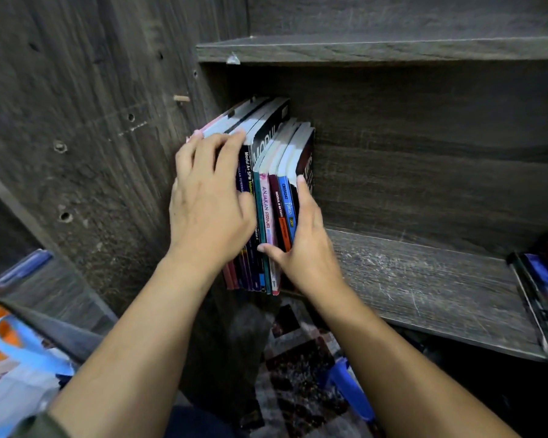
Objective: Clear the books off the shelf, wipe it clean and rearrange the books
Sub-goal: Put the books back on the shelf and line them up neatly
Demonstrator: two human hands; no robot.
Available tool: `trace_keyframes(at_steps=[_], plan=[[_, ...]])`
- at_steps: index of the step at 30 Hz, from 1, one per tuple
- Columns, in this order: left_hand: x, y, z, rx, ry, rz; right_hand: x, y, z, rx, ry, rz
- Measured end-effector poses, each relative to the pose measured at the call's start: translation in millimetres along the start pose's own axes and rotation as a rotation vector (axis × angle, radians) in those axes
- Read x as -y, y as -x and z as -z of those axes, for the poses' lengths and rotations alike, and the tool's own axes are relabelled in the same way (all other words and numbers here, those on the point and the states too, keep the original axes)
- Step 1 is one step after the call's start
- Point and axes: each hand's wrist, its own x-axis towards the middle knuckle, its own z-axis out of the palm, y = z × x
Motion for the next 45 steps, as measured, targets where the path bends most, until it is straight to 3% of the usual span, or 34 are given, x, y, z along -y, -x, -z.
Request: trace_keyframes(at_steps=[4,10,15,29,31,36,39,42,45], plan=[[-4.3,-1.2,3.3,0.039,-0.027,0.024,10.4,-4.0,2.8,0.018,0.039,-0.01],[-13.0,-5.8,13.5,0.155,-0.062,0.039,26.4,-28.9,33.1,0.052,0.235,0.316],[-21.2,-4.7,21.2,0.14,-0.278,0.023,35.1,-32.9,39.7,0.119,0.157,0.243],[-44.8,57.1,64.4,-0.024,-0.389,0.027,55.3,-37.4,57.0,0.233,0.22,0.145],[-45.3,56.8,76.5,0.015,-0.42,0.059,62.4,-37.5,62.0,0.265,0.232,0.124],[-62.3,37.1,84.3,0.23,-0.043,0.352,73.1,-43.2,62.5,0.313,0.314,0.05],[-64.8,23.4,73.3,0.284,-0.044,0.349,74.9,-44.9,60.7,0.33,0.327,-0.004],[-61.5,21.5,62.5,0.399,-0.194,0.313,75.8,-44.3,59.9,0.334,0.335,-0.016],[-59.3,30.0,60.5,0.384,-0.291,0.226,74.5,-44.5,59.5,0.329,0.338,-0.01]])
